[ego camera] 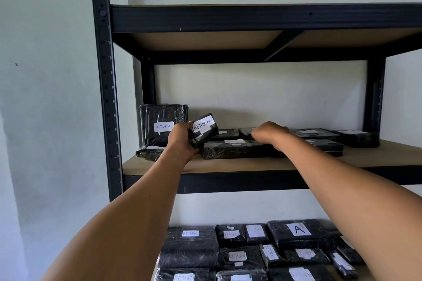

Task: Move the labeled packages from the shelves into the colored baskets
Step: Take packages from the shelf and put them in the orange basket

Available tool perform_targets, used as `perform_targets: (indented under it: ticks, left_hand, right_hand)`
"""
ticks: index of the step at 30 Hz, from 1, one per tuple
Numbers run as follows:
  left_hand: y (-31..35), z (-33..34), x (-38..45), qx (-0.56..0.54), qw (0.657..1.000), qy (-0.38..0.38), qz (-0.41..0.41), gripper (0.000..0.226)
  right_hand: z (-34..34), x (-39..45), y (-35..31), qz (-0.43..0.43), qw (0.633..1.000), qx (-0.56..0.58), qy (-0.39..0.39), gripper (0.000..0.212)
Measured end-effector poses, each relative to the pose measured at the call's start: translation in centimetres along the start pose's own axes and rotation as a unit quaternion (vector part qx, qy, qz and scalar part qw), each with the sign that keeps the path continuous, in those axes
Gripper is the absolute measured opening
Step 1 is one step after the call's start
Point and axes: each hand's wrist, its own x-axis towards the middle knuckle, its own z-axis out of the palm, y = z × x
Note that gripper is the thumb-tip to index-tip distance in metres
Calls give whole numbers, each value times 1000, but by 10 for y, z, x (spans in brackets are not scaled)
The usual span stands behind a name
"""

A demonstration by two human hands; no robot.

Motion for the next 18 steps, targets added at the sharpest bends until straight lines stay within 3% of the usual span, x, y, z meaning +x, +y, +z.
perform_targets:
  ticks: [4,6,9,13,18]
  left_hand:
    - [6,-9,-2,-10,999,27,18,33]
    - [9,-11,-3,-11,999,33,20,34]
    - [8,-7,-7,6,999,38,15,34]
    - [7,-5,-10,8,999,38,-1,33]
    - [5,-3,-8,9,999,42,4,27]
  right_hand:
    - [5,5,-10,-28,984,172,-25,36]
    - [12,6,-21,-47,977,204,-33,27]
    - [20,6,-34,-66,992,110,5,17]
    - [22,4,-32,-52,994,-78,56,34]
    - [27,8,-22,-45,996,-75,18,23]
